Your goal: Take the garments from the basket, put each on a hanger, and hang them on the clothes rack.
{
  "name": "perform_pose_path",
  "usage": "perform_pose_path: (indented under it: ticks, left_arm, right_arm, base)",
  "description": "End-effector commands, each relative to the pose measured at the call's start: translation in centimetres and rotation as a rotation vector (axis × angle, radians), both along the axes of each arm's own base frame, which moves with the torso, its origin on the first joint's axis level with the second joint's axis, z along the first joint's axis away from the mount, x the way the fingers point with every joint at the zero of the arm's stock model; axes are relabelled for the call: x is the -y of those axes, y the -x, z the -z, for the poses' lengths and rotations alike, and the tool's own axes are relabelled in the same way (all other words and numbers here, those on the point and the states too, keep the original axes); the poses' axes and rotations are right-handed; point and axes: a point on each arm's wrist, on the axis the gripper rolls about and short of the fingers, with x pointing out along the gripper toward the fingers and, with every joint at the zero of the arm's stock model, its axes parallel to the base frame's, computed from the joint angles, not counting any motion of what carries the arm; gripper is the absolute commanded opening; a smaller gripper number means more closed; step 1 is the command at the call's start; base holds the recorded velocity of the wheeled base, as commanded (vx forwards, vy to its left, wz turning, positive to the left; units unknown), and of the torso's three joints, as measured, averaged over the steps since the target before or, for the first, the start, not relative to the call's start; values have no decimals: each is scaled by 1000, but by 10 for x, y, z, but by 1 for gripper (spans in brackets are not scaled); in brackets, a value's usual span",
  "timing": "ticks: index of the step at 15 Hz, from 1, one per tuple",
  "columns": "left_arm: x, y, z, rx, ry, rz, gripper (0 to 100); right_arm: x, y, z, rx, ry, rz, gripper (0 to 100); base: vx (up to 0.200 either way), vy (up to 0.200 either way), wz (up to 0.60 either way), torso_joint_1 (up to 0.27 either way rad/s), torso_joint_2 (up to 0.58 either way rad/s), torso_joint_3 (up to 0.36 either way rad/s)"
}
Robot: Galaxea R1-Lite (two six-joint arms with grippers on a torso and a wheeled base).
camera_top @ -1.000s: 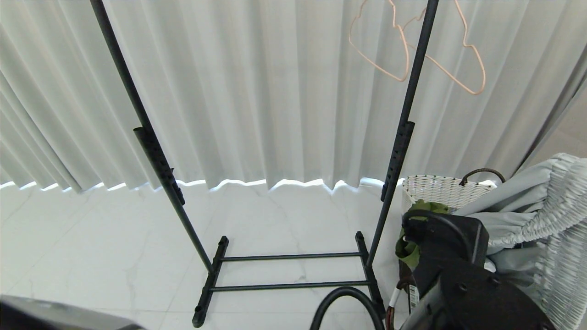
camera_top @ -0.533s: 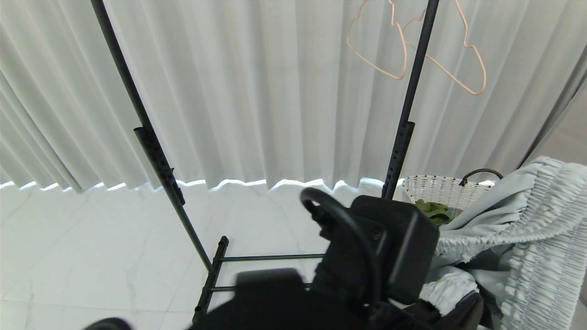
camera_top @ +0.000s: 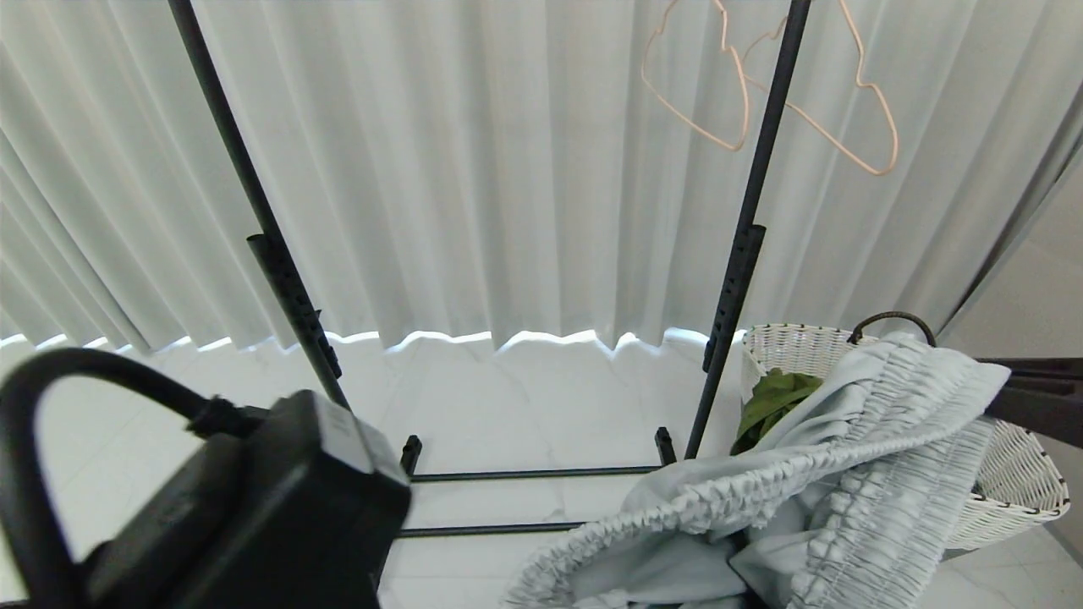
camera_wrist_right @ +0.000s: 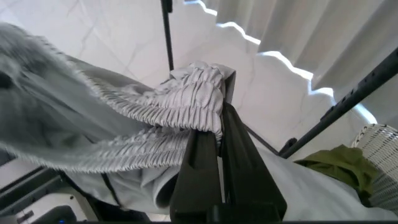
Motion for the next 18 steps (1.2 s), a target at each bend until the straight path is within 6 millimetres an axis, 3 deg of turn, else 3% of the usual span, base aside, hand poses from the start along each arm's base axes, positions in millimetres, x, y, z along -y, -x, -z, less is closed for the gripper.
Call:
perform_pose_path:
  ticks: [1,4,7,11,16,18]
  left_arm:
    - [-32,6,-13,11,47,-12,0]
    - [-50,1,-8,63,-73,-59,0]
    - [-54,-14,-15,148,-113,-205,0]
    - [-38,-29,-40,250,-140,-376,0]
    - [-31,-80,-93,388,-162,-607,0]
    - [-33,-87,-108,419,-149,-643,0]
  right_arm:
    - [-4,-4,11,-15,36,-4,0]
    - [-3,-4,12,4,46,-8,0]
    - [-1,-2,10,38,58,14,0]
    - [-8,-7,-1,84,37,10,0]
    - [-26,-37,-54,187,-56,65,0]
    - [-32,-49,-71,215,-79,78,0]
  base:
    - [0,0,0,0,0,0]
    - [0,0,0,0,0,0]
    - [0,0,0,0,0,0]
    - [0,0,0,0,0,0]
    - [0,0,0,0,0,0]
    - [0,0,0,0,0,0]
